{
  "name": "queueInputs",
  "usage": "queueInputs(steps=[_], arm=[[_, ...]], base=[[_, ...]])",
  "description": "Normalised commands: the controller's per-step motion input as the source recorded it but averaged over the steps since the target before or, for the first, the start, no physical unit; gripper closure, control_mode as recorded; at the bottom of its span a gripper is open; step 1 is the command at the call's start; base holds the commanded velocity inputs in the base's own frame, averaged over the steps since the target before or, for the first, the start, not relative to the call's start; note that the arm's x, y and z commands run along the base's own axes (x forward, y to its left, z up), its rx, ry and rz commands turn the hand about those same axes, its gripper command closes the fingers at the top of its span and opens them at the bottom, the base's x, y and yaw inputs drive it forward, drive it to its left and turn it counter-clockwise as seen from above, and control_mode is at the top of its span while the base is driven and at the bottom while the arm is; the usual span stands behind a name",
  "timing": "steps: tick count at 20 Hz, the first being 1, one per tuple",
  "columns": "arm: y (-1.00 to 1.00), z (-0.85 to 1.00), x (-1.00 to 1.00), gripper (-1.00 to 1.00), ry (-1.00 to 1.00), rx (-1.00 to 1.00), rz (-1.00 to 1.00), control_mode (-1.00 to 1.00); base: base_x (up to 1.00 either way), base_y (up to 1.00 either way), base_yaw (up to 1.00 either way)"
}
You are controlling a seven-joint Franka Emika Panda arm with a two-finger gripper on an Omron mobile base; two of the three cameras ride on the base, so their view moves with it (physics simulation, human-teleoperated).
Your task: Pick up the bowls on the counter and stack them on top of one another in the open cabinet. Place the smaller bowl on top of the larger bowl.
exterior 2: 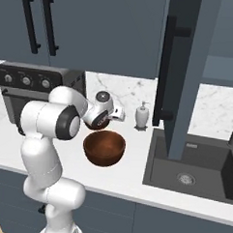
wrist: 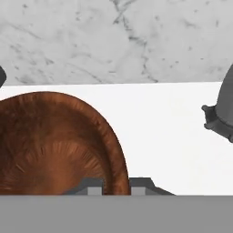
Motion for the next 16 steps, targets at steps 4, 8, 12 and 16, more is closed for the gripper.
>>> queueInputs(steps=[4, 8, 12, 16], arm=[[0.0, 0.65, -0.38, 1.0, -0.11, 0.0, -0.05, -1.0], [-0.04, 0.63, -0.69, 1.0, -0.06, 0.0, -0.09, -1.0], [-0.19, 0.54, -0.96, 1.0, 0.0, 0.05, -0.08, -1.0], [-0.03, 0.94, -0.64, 1.0, -0.02, 0.03, -0.08, -1.0]], base=[[0.0, 0.0, 0.0], [0.0, 0.0, 0.0], [0.0, 0.0, 0.0], [0.0, 0.0, 0.0]])
